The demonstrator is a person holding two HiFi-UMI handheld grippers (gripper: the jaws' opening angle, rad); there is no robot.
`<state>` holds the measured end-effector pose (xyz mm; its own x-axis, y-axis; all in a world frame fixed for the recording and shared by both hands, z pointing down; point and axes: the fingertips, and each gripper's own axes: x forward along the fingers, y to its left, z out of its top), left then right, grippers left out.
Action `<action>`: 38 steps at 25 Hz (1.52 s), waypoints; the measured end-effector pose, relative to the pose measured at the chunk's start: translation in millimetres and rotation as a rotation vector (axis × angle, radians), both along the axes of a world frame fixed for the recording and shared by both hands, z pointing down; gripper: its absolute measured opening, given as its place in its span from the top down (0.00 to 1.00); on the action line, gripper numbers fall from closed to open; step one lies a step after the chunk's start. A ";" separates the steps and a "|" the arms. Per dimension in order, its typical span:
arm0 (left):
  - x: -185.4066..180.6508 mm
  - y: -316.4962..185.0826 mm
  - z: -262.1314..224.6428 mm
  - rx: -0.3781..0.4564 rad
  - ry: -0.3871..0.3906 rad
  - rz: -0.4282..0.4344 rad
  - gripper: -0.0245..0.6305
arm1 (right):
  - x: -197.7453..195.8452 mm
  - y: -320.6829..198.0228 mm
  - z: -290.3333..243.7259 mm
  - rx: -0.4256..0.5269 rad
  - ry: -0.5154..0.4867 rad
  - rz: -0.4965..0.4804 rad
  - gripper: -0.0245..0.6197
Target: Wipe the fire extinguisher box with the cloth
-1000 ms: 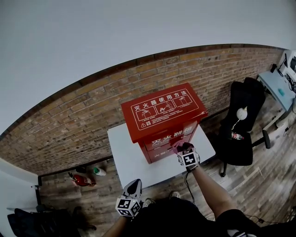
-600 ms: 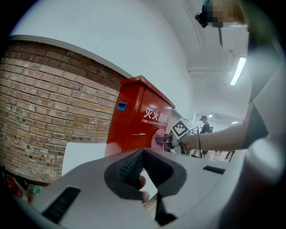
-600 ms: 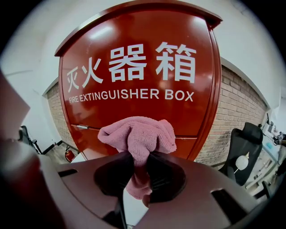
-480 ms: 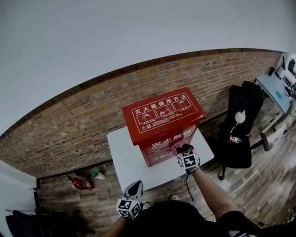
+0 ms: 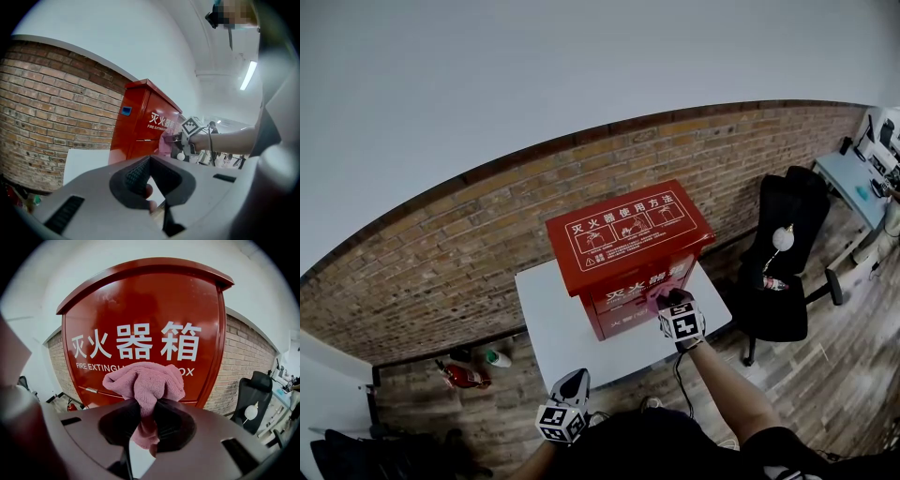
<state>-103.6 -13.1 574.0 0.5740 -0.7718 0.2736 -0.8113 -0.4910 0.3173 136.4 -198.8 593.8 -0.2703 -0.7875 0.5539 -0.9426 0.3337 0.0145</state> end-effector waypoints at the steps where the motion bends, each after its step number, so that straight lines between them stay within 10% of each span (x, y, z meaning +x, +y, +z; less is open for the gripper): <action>1: -0.3 0.0 0.2 0.001 0.000 0.000 0.94 | 0.7 0.0 -3.2 0.004 -0.003 0.004 0.82; 38: -12.3 8.2 11.4 -0.036 0.036 -0.024 0.94 | -11.7 6.4 -137.9 0.133 -0.008 -0.040 0.82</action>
